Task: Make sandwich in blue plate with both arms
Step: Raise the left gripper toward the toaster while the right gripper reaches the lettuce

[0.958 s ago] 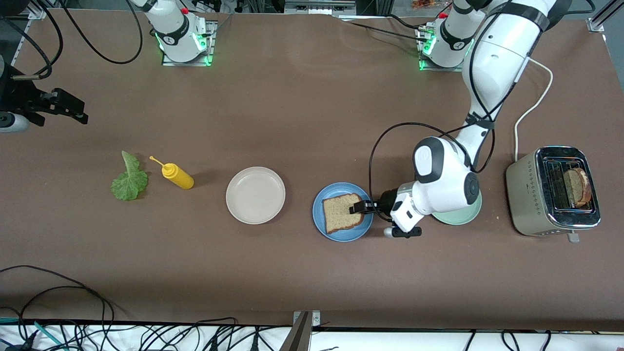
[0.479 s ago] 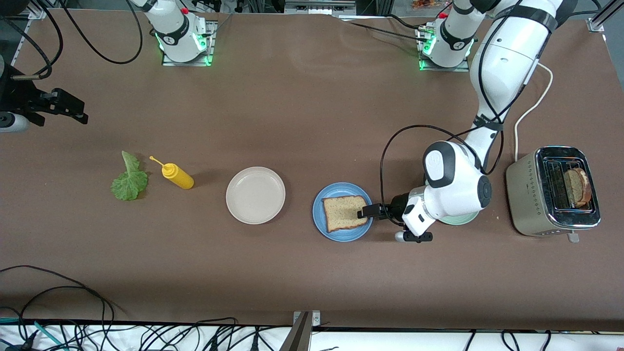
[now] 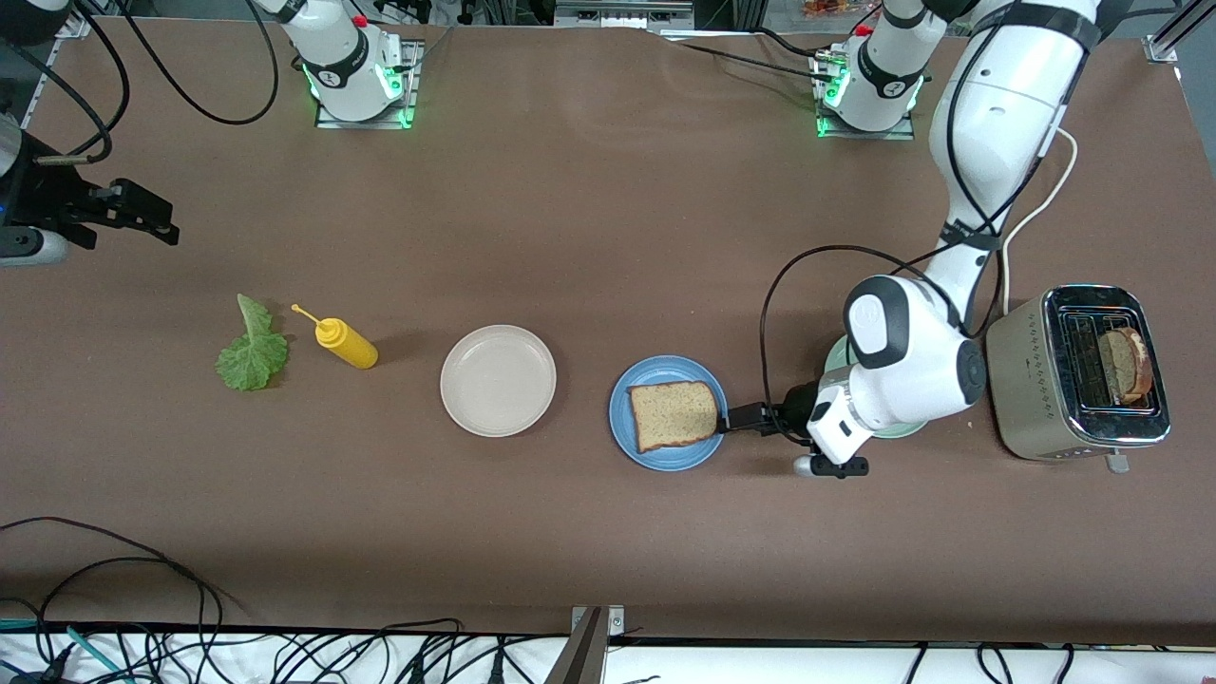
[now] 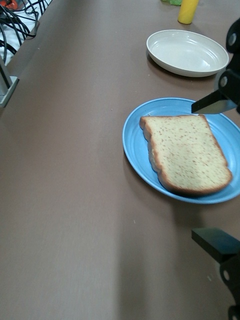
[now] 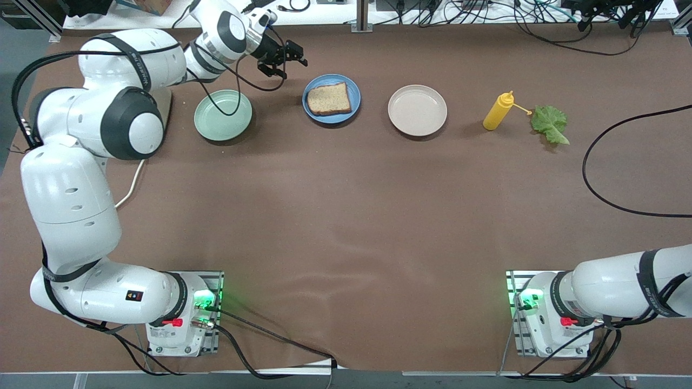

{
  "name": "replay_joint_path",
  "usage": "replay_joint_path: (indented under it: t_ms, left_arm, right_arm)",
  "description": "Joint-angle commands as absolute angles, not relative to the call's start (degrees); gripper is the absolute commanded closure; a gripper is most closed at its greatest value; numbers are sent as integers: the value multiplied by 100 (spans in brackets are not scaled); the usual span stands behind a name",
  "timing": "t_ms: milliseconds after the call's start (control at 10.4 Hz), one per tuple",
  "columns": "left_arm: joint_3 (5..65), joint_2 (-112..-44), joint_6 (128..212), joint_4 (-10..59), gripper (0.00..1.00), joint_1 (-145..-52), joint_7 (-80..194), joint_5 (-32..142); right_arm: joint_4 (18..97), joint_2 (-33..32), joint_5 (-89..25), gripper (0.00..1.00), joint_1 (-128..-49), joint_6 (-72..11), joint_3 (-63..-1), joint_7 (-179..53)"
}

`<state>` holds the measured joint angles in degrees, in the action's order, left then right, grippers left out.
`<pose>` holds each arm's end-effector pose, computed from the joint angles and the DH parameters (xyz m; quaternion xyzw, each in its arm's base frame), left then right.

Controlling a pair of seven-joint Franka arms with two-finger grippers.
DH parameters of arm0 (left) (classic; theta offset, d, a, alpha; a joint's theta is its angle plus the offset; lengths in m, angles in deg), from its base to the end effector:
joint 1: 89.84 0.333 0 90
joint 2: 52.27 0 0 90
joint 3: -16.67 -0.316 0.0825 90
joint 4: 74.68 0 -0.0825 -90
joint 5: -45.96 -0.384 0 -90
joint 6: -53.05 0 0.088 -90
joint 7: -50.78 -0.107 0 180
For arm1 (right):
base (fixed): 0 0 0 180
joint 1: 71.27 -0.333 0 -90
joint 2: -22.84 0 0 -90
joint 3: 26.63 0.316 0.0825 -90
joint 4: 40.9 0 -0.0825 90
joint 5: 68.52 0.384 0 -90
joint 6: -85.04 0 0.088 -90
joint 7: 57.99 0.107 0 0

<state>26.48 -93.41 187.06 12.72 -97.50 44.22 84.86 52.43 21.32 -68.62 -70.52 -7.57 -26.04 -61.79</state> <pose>0.6926 -0.2062 0.2535 0.9512 0.0433 0.0134 0.3054 0.5642 -0.0018 0.5861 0.9993 0.0318 -0.0196 0.0001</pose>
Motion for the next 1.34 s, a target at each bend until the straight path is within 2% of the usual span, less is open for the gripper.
replay_joint_path:
  t_ms: [0, 287, 766, 1245]
  left_arm:
    - [2309, -7920, 18499, 2663, 0, -9758, 4226, 8212]
    - [2264, -6996, 17491, 2999, 0, -9268, 4252, 6893]
    - [2264, -5862, 15907, 3114, 0, -8642, 4261, 5503]
    - [1940, -4972, 14607, 2913, 0, -8834, 4645, 4501]
  right_arm:
    - [5683, 1969, -6860, 0, -6986, -1321, -2776, -6466]
    - [5684, 1258, -6993, 0, -6977, -1498, -3136, -6467]
    - [5921, 370, -7010, 0, -6942, -2025, -3418, -6467]
    - [6991, 219, -7010, 0, -6872, -3323, -3427, -6484]
